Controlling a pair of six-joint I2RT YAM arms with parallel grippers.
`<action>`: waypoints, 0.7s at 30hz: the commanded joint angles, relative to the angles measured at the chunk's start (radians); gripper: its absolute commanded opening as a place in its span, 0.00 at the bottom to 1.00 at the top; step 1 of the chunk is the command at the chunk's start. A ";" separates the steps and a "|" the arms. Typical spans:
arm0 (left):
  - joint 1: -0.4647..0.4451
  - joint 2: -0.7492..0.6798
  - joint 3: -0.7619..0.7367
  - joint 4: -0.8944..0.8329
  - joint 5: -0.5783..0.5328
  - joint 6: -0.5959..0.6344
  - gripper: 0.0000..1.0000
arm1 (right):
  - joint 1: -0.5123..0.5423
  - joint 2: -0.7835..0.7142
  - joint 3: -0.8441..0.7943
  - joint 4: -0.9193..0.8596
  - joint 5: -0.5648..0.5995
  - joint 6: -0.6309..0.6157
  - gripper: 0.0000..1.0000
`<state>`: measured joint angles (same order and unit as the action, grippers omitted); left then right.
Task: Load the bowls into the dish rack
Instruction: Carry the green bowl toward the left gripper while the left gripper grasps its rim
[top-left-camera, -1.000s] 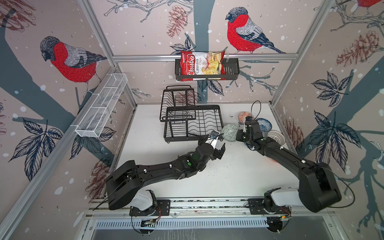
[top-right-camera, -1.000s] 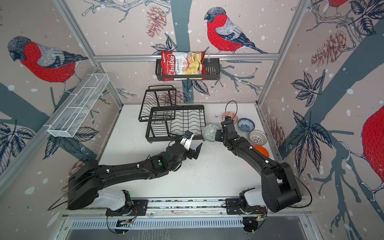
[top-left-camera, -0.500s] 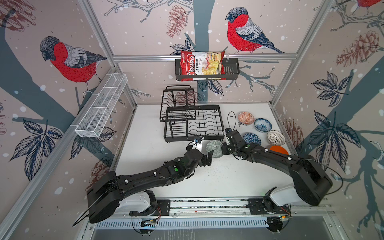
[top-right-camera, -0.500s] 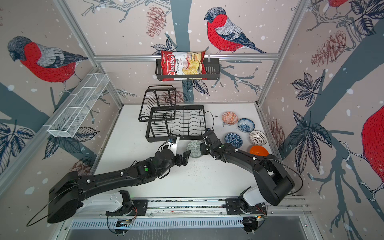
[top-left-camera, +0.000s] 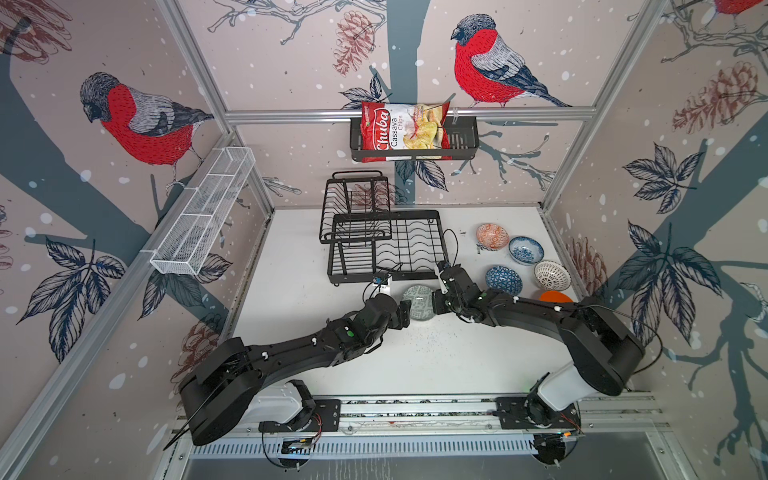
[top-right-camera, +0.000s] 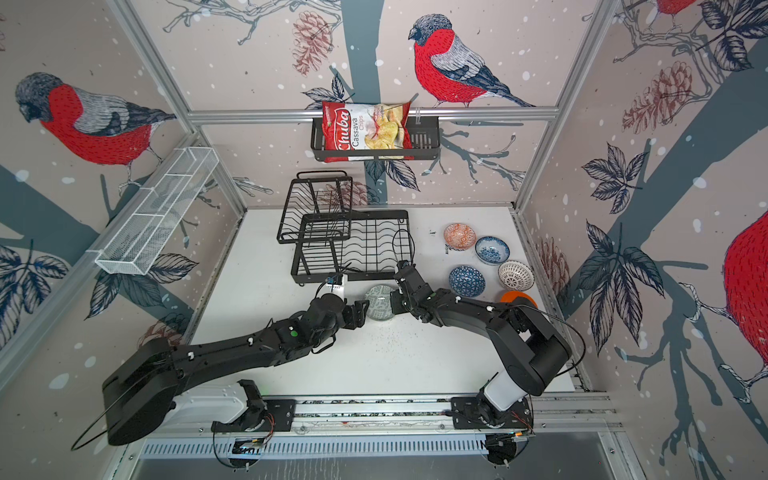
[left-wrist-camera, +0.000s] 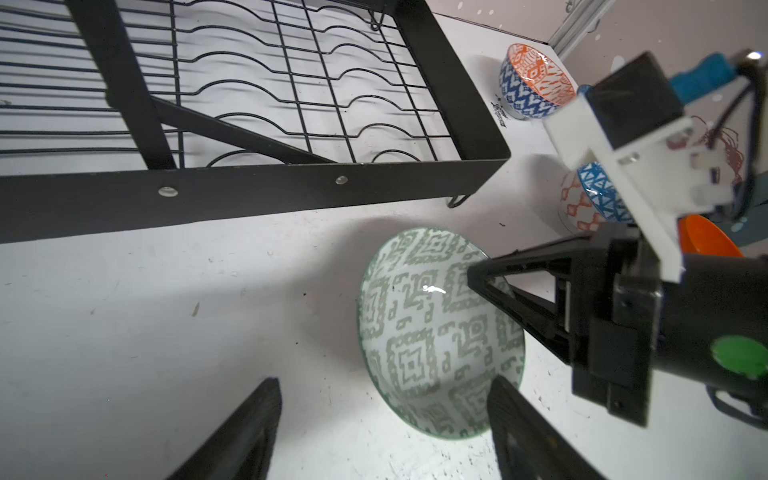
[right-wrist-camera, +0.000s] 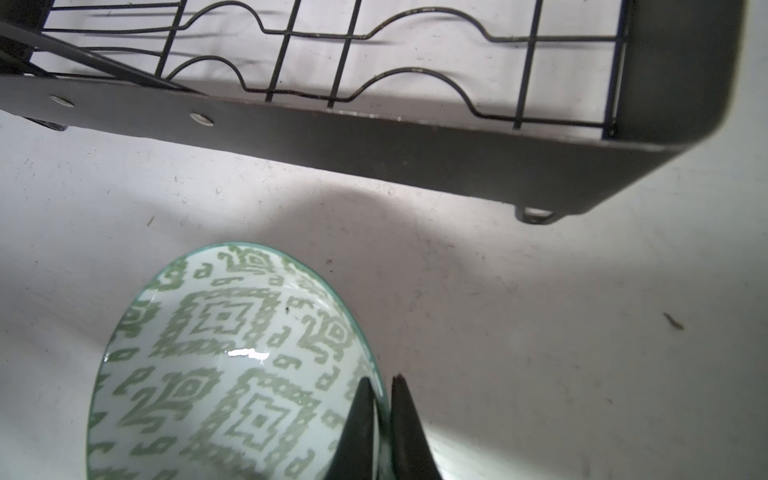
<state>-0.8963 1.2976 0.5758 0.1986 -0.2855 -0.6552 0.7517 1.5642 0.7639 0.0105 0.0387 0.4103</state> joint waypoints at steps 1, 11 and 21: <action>0.019 0.040 0.022 0.027 0.062 -0.035 0.70 | 0.009 -0.016 -0.011 0.029 0.010 -0.025 0.13; 0.020 0.182 0.114 -0.012 0.105 -0.040 0.54 | 0.009 -0.062 -0.049 0.052 0.048 -0.027 0.25; 0.020 0.252 0.149 -0.066 0.094 -0.023 0.49 | 0.007 -0.131 -0.084 0.070 0.109 -0.015 0.55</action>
<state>-0.8772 1.5455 0.7174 0.1642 -0.1844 -0.6971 0.7586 1.4555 0.6872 0.0517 0.1043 0.3916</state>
